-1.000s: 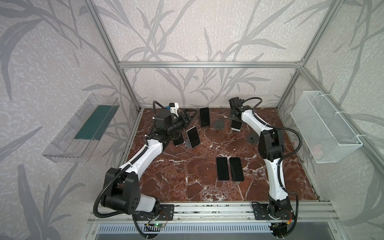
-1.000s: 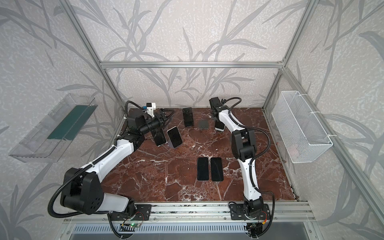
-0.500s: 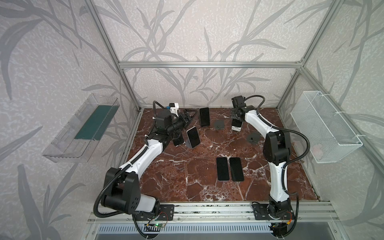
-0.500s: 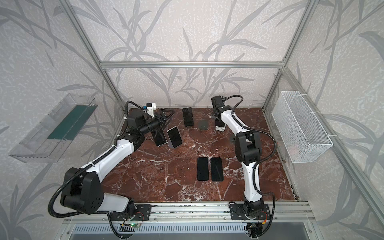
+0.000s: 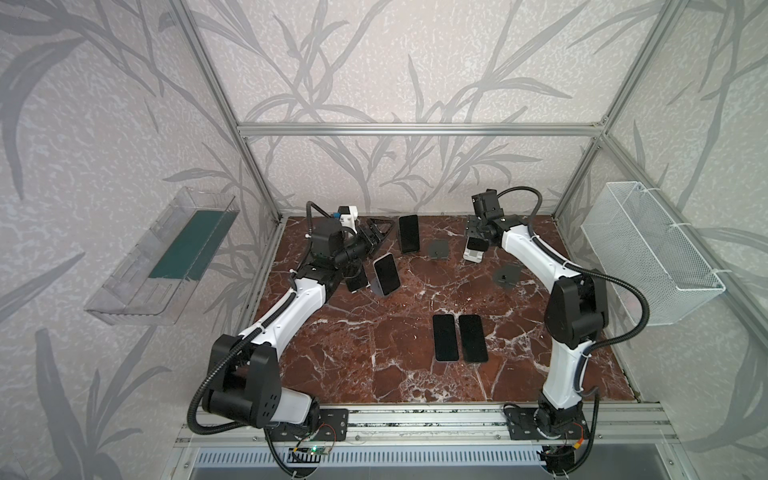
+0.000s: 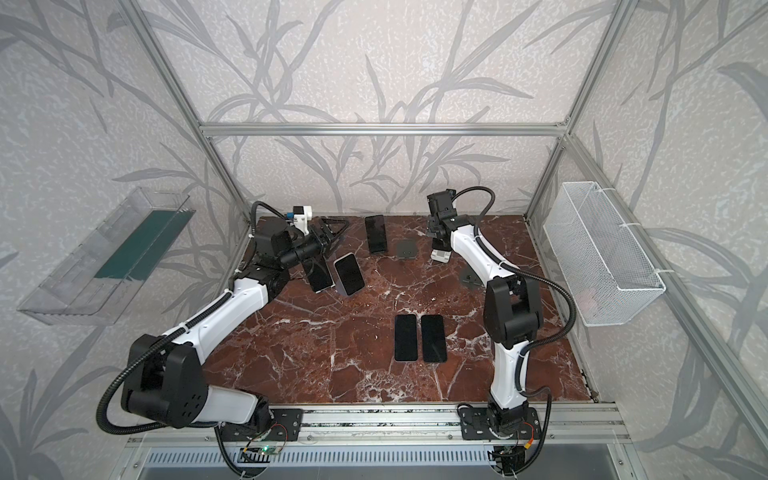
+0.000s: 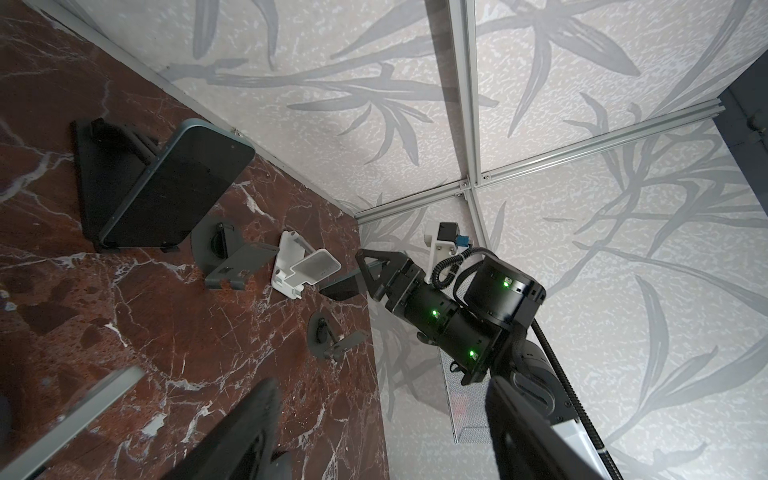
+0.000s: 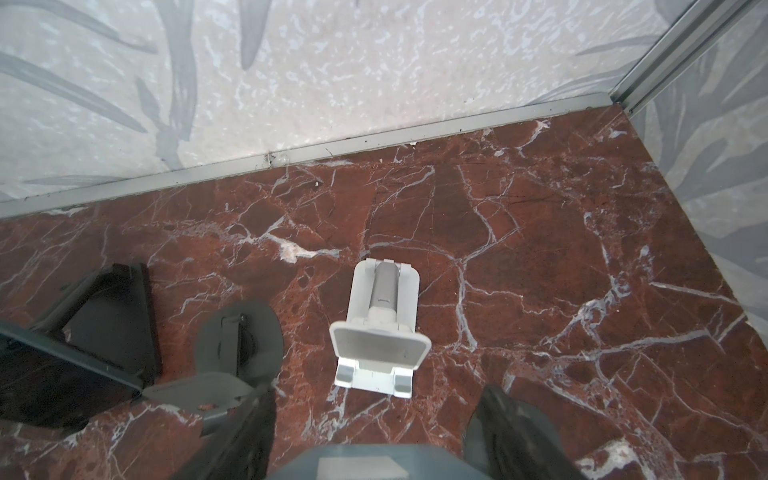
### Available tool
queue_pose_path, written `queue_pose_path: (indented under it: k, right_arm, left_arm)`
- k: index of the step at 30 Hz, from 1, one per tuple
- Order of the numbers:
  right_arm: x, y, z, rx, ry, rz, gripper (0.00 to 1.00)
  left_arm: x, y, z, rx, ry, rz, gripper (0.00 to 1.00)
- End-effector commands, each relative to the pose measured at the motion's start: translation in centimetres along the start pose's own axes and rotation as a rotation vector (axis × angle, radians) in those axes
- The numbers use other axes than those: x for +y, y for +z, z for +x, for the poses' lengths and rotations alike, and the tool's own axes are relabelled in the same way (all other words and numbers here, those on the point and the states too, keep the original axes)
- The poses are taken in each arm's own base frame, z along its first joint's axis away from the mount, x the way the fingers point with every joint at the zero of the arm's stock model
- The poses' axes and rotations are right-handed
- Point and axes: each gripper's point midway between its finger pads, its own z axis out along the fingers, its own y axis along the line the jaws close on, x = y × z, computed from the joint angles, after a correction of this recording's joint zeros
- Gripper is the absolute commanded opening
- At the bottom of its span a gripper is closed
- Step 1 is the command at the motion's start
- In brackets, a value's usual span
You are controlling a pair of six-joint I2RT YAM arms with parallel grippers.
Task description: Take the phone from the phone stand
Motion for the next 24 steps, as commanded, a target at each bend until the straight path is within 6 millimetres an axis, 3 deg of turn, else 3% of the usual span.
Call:
queue_pose_path:
  k: [1,6,8,9,13,19,21,24]
  right_arm:
    - [1.6,-5.5,-3.5,-0.165,-0.028,-0.056,0.63]
    - [3.1,-9.1,-1.6,-0.186,-0.068,-0.099,0.62]
    - [4.4,-10.5,-0.1,-0.204,-0.087,-0.128,0.61]
    - [5.2,-11.4,0.8,-0.213,-0.098,-0.146,0.62]
    - [8.2,-14.6,4.3,-0.226,-0.105,-0.235,0.60]
    - [11.6,-17.3,8.5,-0.169,-0.139,-0.330,0.60]
    - [12.6,-18.0,9.8,-0.141,-0.155,-0.355,0.60]
    - [13.6,-18.7,12.2,-0.097,-0.180,-0.371,0.59]
  left_arm:
    - [-0.4,-0.8,-1.0,-0.048,0.043,-0.017,0.79]
    - [0.2,-2.0,-1.7,-0.108,0.077,-0.090,0.82]
    - [0.2,-2.7,-2.2,-0.136,0.087,-0.111,0.89]
    - [0.2,-3.2,-2.6,-0.155,0.099,-0.129,0.99]
    - [1.4,-6.6,-5.8,-0.287,0.127,-0.245,0.99]
    - [5.2,-13.1,-10.1,-0.490,0.137,-0.561,0.99]
    - [5.1,-13.6,-10.4,-0.500,0.154,-0.578,0.99]
    - [4.5,-12.8,-10.2,-0.470,0.149,-0.533,0.98]
